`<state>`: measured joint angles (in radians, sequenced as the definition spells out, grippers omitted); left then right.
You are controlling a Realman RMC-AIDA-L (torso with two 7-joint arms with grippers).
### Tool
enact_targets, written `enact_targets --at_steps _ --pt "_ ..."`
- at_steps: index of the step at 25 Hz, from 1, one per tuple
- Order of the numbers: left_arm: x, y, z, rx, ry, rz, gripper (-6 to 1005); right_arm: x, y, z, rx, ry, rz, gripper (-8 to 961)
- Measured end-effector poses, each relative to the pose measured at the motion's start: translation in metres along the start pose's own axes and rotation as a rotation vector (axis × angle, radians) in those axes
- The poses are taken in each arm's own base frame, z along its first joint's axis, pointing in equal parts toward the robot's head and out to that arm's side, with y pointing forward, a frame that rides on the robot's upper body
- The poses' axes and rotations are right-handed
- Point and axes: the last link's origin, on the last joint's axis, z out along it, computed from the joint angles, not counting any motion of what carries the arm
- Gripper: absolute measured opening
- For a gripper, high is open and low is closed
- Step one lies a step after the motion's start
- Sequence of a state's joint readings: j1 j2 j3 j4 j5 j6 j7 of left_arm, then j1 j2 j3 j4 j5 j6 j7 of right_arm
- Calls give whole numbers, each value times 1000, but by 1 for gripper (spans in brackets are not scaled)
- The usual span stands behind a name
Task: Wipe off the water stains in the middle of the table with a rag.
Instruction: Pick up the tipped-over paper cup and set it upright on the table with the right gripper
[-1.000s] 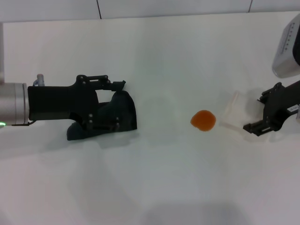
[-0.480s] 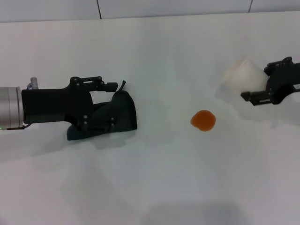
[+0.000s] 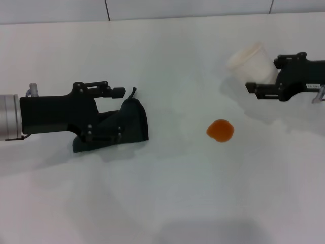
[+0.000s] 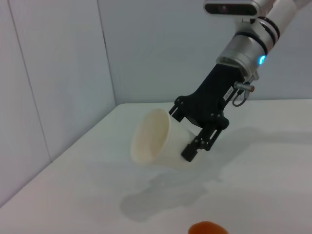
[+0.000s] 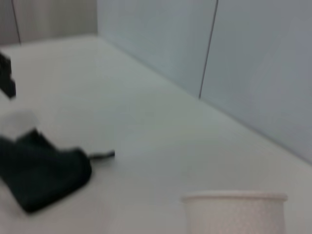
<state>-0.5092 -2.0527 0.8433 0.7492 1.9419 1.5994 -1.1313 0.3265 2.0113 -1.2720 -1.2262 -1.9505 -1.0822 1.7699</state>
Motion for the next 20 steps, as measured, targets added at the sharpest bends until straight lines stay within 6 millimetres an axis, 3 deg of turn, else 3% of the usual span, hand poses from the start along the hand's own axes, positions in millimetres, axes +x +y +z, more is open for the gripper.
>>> enact_targets --at_steps 10,20 --pt "-1 -1 -3 14 6 9 716 30 6 5 -5 -266 84 659" --pt "0 0 -2 6 8 24 713 60 15 16 28 -313 111 658"
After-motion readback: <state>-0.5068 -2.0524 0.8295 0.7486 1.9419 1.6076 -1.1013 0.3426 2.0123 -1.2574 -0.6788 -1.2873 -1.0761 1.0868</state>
